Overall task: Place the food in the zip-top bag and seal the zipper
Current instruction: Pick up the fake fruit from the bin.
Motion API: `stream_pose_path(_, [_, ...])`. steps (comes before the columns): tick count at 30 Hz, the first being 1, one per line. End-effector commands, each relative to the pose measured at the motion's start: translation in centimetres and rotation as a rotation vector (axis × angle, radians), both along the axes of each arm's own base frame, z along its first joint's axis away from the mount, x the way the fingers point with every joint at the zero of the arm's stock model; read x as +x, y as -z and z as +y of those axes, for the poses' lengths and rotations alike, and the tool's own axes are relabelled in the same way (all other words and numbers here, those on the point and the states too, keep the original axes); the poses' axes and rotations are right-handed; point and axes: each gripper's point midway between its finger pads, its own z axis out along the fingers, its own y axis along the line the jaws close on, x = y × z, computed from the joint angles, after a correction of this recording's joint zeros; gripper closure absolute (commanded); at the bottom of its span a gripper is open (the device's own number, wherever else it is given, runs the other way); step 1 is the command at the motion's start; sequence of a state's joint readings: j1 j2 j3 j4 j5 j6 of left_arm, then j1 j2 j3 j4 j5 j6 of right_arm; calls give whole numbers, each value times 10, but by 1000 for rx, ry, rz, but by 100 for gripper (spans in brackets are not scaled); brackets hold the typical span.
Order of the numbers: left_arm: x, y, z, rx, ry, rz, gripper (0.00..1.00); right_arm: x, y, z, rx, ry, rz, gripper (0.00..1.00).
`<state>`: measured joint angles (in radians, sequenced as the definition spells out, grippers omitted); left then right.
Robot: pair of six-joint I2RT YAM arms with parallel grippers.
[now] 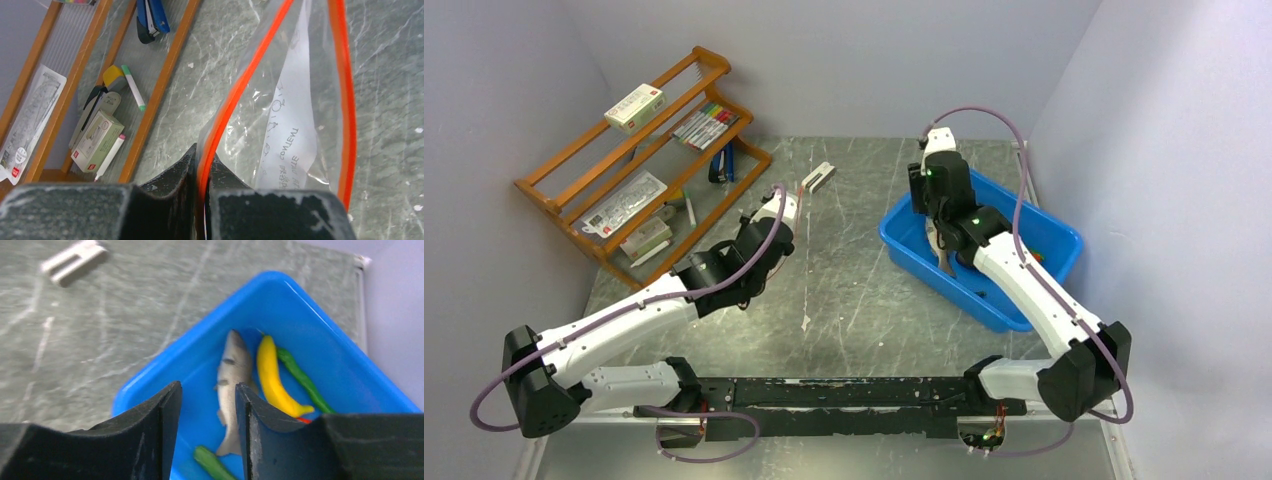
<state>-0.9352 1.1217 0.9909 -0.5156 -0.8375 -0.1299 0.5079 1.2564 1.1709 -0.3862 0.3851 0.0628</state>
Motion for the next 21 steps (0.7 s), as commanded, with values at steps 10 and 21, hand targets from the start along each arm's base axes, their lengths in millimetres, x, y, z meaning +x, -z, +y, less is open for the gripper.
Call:
stream_pose_path(10, [-8, 8, 0, -38, 60, -11, 93, 23, 96, -105, -203, 255, 272, 57])
stream_pose_path(21, [-8, 8, 2, -41, 51, -15, 93, 39, 164, -141, -312, 346, 428, 55])
